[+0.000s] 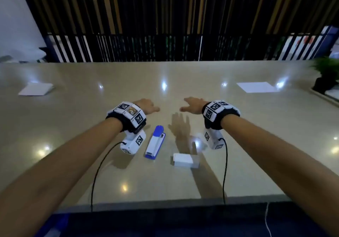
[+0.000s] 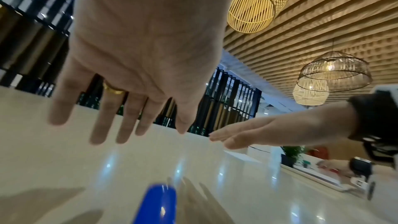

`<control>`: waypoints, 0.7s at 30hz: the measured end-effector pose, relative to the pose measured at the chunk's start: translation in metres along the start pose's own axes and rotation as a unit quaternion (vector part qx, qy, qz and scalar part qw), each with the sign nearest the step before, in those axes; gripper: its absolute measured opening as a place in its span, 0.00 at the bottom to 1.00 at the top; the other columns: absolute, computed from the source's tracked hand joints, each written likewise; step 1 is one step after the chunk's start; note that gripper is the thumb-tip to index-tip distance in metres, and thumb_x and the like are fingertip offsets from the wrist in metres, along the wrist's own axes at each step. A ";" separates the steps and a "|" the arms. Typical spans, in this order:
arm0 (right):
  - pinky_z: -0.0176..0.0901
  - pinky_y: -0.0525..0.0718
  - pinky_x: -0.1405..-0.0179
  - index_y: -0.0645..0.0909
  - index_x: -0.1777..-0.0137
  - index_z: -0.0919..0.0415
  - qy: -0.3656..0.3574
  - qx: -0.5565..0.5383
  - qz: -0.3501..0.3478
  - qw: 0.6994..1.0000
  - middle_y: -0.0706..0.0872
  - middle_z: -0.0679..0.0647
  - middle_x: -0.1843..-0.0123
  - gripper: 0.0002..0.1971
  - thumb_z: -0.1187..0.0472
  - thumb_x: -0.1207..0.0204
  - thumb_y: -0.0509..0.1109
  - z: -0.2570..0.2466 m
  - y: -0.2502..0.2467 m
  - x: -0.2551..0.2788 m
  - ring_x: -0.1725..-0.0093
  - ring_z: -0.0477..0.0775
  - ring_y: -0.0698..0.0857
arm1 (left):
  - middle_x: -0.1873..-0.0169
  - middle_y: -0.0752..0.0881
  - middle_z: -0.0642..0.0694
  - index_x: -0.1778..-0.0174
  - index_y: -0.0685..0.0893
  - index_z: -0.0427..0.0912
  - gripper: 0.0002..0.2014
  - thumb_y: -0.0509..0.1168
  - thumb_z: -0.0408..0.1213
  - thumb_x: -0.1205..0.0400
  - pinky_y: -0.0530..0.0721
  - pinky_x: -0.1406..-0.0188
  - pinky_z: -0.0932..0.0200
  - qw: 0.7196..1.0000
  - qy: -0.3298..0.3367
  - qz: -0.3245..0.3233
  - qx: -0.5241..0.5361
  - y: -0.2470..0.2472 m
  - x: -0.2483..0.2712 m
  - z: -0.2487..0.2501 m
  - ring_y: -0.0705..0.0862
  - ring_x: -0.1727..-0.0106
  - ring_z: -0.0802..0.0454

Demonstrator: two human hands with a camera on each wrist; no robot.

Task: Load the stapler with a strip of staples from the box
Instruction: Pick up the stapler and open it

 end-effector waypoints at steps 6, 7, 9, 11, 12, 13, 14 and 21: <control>0.50 0.61 0.21 0.56 0.17 0.66 -0.030 -0.094 -0.089 0.991 0.60 0.61 0.15 0.33 0.50 0.16 0.59 -0.022 0.087 0.035 0.18 0.59 0.62 | 0.68 0.76 0.43 0.68 0.75 0.36 0.23 0.61 0.55 0.19 0.72 0.65 0.57 0.999 -0.025 -0.030 0.000 0.072 0.018 0.012 0.76 0.66 0.45; 0.49 0.64 0.24 0.60 0.19 0.68 -0.035 -0.116 -0.092 0.988 0.64 0.62 0.17 0.31 0.52 0.16 0.60 -0.025 0.093 0.039 0.20 0.60 0.66 | 0.68 0.76 0.42 0.70 0.73 0.37 0.23 0.63 0.53 0.19 0.72 0.67 0.56 1.000 -0.018 -0.015 -0.008 0.075 0.020 0.014 0.75 0.67 0.45; 0.48 0.72 0.38 0.72 0.33 0.68 -0.049 -0.143 -0.089 0.985 0.77 0.64 0.33 0.19 0.54 0.16 0.60 -0.030 0.101 0.045 0.34 0.61 0.77 | 0.57 0.82 0.37 0.59 0.78 0.36 0.16 0.65 0.48 0.19 0.78 0.58 0.52 1.000 -0.008 0.018 -0.023 0.076 0.026 0.017 0.82 0.57 0.40; 0.43 0.73 0.56 0.71 0.49 0.63 -0.055 -0.164 -0.077 0.982 0.78 0.56 0.52 0.11 0.55 0.17 0.61 -0.031 0.106 0.051 0.54 0.57 0.78 | 0.43 0.84 0.34 0.41 0.80 0.32 0.17 0.65 0.43 0.18 0.81 0.46 0.47 0.998 -0.007 0.051 -0.026 0.075 0.031 0.017 0.84 0.43 0.35; 0.42 0.72 0.61 0.69 0.50 0.62 -0.055 -0.170 -0.075 0.981 0.77 0.53 0.57 0.10 0.54 0.17 0.60 -0.032 0.107 0.056 0.59 0.55 0.76 | 0.40 0.84 0.34 0.38 0.79 0.31 0.18 0.65 0.41 0.17 0.81 0.44 0.47 0.997 -0.013 0.065 -0.030 0.074 0.034 0.016 0.84 0.40 0.34; 0.41 0.71 0.60 0.70 0.49 0.61 -0.052 -0.174 -0.074 0.981 0.76 0.51 0.57 0.10 0.53 0.17 0.60 -0.031 0.110 0.058 0.59 0.53 0.75 | 0.39 0.84 0.34 0.37 0.78 0.31 0.18 0.65 0.40 0.17 0.81 0.44 0.47 0.996 -0.014 0.083 -0.030 0.073 0.035 0.016 0.84 0.39 0.34; 0.41 0.70 0.55 0.70 0.46 0.59 -0.053 -0.174 -0.071 0.981 0.74 0.50 0.53 0.11 0.52 0.17 0.60 -0.030 0.111 0.059 0.55 0.52 0.73 | 0.39 0.84 0.34 0.37 0.78 0.31 0.18 0.65 0.40 0.17 0.81 0.44 0.47 0.995 -0.017 0.093 -0.028 0.073 0.036 0.014 0.84 0.39 0.34; 0.48 0.67 0.26 0.55 0.17 0.61 -0.045 -0.237 -0.052 0.969 0.69 0.61 0.20 0.33 0.53 0.18 0.63 -0.021 0.111 0.069 0.22 0.60 0.70 | 0.40 0.82 0.32 0.36 0.75 0.31 0.16 0.63 0.37 0.17 0.79 0.46 0.43 0.992 0.037 0.120 0.027 0.074 0.053 0.020 0.82 0.41 0.32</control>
Point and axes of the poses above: each hand's wrist, its own x-axis away from the middle knuckle, its own y-axis out of the palm, z = x × y, the point moved 10 cm from there along -x, towards the middle knuckle
